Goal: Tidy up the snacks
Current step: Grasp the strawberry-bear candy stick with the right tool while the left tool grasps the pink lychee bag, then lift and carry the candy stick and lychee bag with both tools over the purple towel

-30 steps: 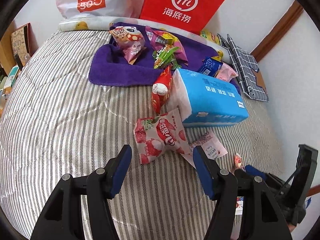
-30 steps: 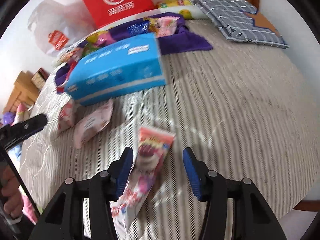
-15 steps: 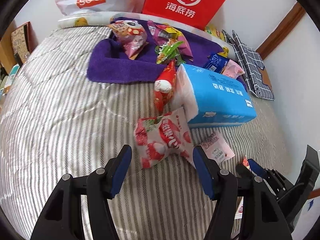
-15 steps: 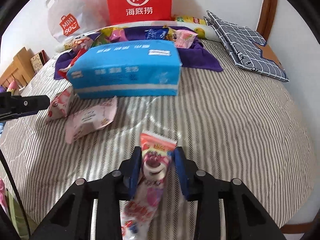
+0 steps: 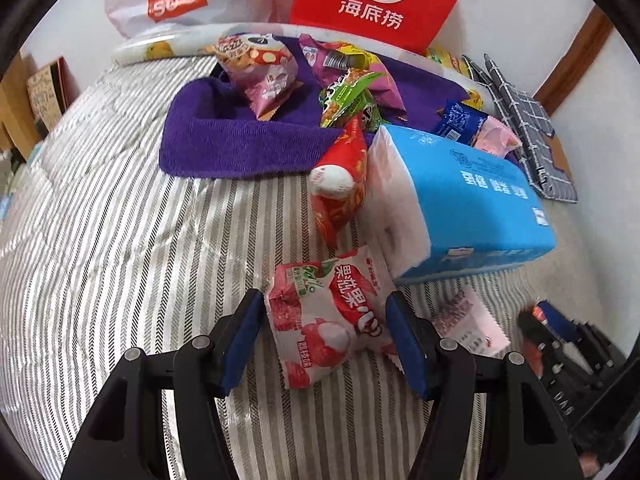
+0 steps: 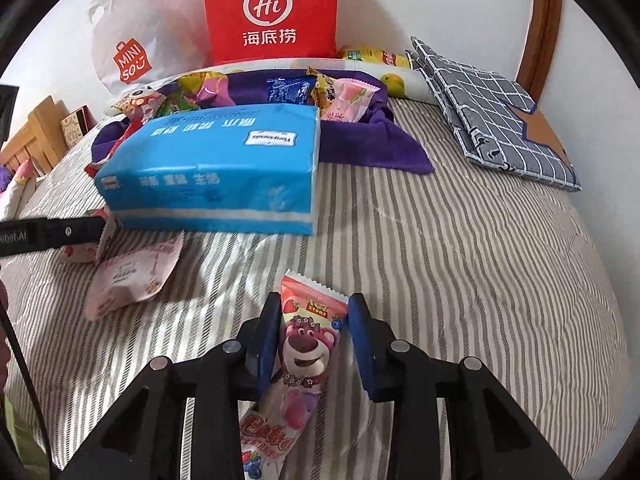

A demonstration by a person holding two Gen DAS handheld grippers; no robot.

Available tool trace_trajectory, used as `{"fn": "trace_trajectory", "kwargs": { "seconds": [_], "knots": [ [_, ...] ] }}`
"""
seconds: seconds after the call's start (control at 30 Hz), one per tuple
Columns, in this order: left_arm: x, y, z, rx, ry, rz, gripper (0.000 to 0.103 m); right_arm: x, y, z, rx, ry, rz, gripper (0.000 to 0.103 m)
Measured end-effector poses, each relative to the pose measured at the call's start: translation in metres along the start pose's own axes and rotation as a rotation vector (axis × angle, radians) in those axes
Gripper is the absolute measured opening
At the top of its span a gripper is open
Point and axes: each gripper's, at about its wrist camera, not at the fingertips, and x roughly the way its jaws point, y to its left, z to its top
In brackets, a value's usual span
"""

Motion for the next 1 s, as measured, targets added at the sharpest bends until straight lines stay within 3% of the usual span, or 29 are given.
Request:
{"fn": "trace_trajectory", "kwargs": {
  "seconds": [0.17,0.27,0.33,0.57,1.0],
  "knots": [
    [0.002,-0.013,-0.008,0.066,-0.054,0.057,0.062,0.01,-0.01,0.013,-0.005,0.003,-0.004,0.031],
    [0.0,-0.011,-0.01,0.079,-0.07,0.039,0.044,0.014,-0.015,0.015,-0.01,-0.012,-0.01,0.035],
    [-0.001,-0.007,-0.011,0.074,-0.081,0.039,0.044,0.015,-0.018,0.015,-0.001,-0.024,-0.025,0.041],
    [-0.001,-0.007,-0.019,0.092,-0.15,0.049,0.044,0.017,-0.025,0.016,0.023,-0.02,0.002,0.042],
    [-0.001,-0.002,-0.019,0.05,-0.16,0.011,0.043,0.017,-0.024,0.015,0.028,-0.02,0.009,0.043]
  ]
}}
